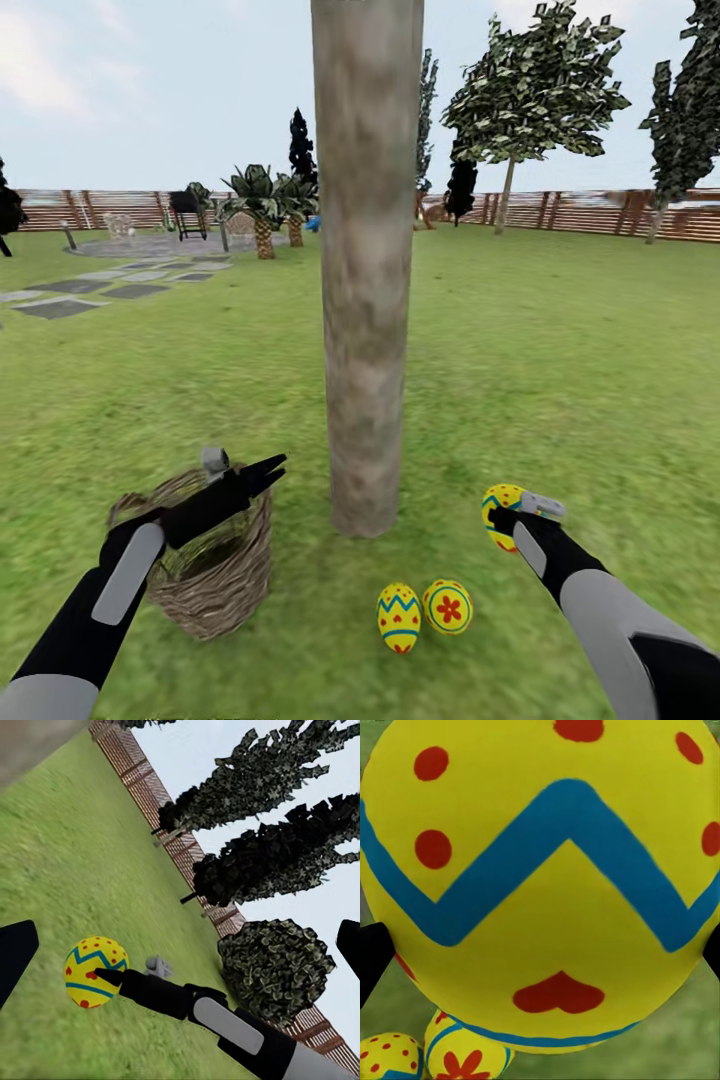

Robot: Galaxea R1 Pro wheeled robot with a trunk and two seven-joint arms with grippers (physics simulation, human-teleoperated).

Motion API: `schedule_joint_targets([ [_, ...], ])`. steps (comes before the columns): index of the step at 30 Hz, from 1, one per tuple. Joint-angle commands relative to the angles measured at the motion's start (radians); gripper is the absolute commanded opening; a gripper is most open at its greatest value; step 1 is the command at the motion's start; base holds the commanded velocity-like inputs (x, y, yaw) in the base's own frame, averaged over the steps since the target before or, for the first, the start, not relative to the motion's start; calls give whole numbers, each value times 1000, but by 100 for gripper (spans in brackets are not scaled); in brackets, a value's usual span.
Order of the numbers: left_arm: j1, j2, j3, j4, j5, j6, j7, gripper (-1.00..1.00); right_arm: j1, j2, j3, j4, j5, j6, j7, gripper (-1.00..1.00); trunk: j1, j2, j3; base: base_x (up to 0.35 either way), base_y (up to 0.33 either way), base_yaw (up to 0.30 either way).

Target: Take the three Easter eggs out of the wicker basket on the lawn in the garden, then place them on the lawn next to a single tree (choose any tree) so that all three eggs are next to the same tree and none are left in the basket.

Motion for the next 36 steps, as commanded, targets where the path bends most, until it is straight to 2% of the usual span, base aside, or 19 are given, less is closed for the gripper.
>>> schedule_joint_targets([
  [1,-1,-1,0,1,3,6,-1,100,0,0,1,-2,-12,4,-4,-100,0,0,0,1,-1,226],
  [5,-1,-2,-2,-5,4,6,-10,100,0,0,1,-1,-12,3,-4,-100,0,0,2,-26,-19,263],
  [7,-1,-2,-16,-8,3,7,-11,100,0,1,1,-1,-12,3,-4,-100,0,0,3,-168,-180,271],
  [17,-1,-3,-48,-10,-3,6,-10,100,0,0,0,0,-12,3,-4,-100,0,0,9,-121,-287,272],
  [26,-1,-3,-49,-8,-4,6,-9,100,0,-1,-1,0,-17,-31,-5,-100,0,0,15,5,-316,269],
  [32,-1,0,-45,-8,5,6,-12,100,-1,-4,-3,-1,-22,-30,-4,-100,0,0,16,6,-27,78],
  [36,-1,1,-43,-13,4,7,-31,100,-1,-7,-4,-1,-22,-29,-4,-100,15,-28,4,0,0,1],
])
